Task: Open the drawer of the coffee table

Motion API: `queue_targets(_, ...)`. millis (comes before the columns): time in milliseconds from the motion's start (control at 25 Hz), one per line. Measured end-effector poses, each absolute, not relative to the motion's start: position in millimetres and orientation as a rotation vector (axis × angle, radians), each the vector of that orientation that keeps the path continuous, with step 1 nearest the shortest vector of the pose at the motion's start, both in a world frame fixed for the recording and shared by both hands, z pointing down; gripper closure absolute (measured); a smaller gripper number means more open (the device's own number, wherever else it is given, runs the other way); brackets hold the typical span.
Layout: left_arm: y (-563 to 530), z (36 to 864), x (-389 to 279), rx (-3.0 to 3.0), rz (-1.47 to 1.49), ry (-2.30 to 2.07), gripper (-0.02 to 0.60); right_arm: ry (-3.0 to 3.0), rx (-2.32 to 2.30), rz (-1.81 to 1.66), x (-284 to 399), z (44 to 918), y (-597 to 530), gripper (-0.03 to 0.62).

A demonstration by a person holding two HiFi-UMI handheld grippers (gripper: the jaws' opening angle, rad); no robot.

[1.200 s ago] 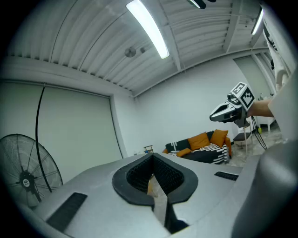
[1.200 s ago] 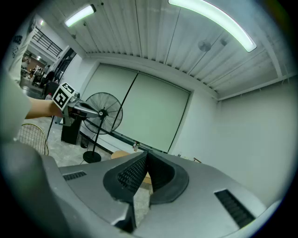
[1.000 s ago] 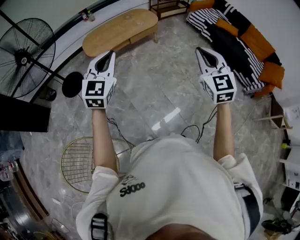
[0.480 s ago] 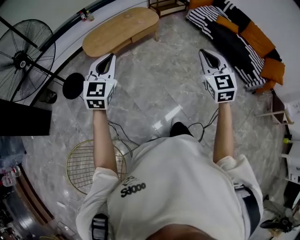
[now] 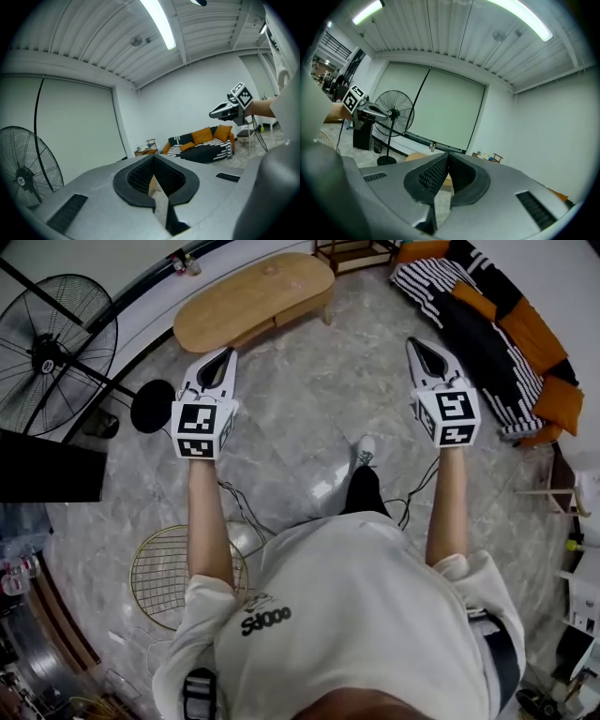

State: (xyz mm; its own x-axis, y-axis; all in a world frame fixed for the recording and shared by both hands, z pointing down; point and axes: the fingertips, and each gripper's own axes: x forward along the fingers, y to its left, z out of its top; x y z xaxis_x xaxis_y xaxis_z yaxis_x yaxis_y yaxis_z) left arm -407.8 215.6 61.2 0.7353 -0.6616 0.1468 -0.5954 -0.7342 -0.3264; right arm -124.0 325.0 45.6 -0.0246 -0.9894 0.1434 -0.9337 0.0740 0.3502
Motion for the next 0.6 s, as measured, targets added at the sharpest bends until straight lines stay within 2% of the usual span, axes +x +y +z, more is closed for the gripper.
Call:
queue_targets(240,159.2,86.0,-349.7,-2.655,-0.429,1.064,0.565,-2.048,1.89,-0.196,-50.1,71.1,259.3,0.588)
queue_targets(600,54.0,77.7,-201.6,-2.64,-0.453,1.172,0.565,-2.108,1.794,-0.208,115.6,58.4,138.7,0.588)
